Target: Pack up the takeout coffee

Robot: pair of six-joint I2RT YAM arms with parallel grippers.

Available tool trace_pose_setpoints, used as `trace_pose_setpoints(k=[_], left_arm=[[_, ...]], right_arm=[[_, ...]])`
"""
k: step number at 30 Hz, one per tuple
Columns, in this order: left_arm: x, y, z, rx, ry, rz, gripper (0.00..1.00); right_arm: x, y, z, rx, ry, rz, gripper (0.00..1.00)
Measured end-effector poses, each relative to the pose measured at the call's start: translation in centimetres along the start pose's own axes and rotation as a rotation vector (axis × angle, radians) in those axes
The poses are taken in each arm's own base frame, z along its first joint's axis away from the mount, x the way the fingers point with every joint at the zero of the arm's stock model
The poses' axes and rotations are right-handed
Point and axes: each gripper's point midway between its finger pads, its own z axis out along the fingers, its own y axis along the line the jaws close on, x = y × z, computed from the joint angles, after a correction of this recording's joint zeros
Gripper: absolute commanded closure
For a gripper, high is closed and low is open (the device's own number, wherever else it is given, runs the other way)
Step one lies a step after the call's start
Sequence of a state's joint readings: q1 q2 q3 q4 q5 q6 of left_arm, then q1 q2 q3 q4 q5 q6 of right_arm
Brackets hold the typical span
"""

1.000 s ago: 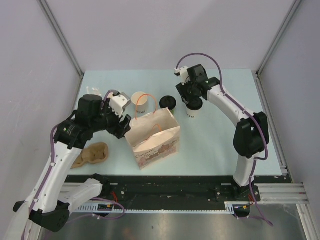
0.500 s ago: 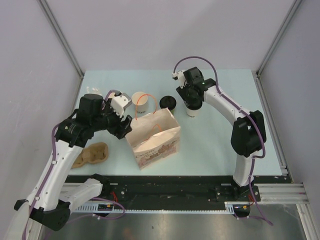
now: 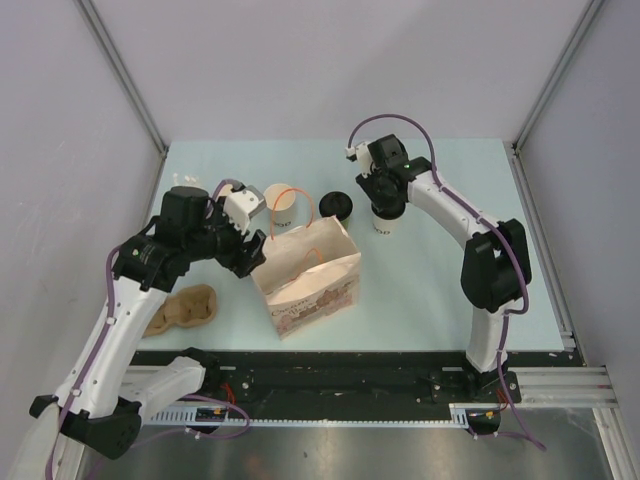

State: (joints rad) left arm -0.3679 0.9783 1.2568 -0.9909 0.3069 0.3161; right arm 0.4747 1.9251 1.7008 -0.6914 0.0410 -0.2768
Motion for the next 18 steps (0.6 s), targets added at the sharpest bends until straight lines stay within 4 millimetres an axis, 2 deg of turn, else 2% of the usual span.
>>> trace_pose_setpoints(k=[3,6,8,15,18], left_arm=[[0.0,-0.1,0.1,0.008,-0.001,0.000,0.21],[0.0,-0.2,0.1,0.014,0.000,-0.001,0.21],[0.0,-0.2,0.2,0.018,0.001,-0.001,0.21],[0.0,-0.4,0.4,0.032,0.003,-0.004,0.20],[0.0,-0.5,0.5,0.037,0.005,-0.005,0.20]], right_arm=[[0.1,0.0,0.1,0.000,0.002,-0.008,0.76],[0.1,-0.1,0.1,0.001,0.003,-0.014,0.93],[0.1,-0.1,0.1,0.001,0.004,-0.018,1.00],[0.7,0.1,0.0,-0.002,0.023,-0.015,1.00],[1.1,0.4,-1.1,-0.010,0.042,-0.012,1.00]])
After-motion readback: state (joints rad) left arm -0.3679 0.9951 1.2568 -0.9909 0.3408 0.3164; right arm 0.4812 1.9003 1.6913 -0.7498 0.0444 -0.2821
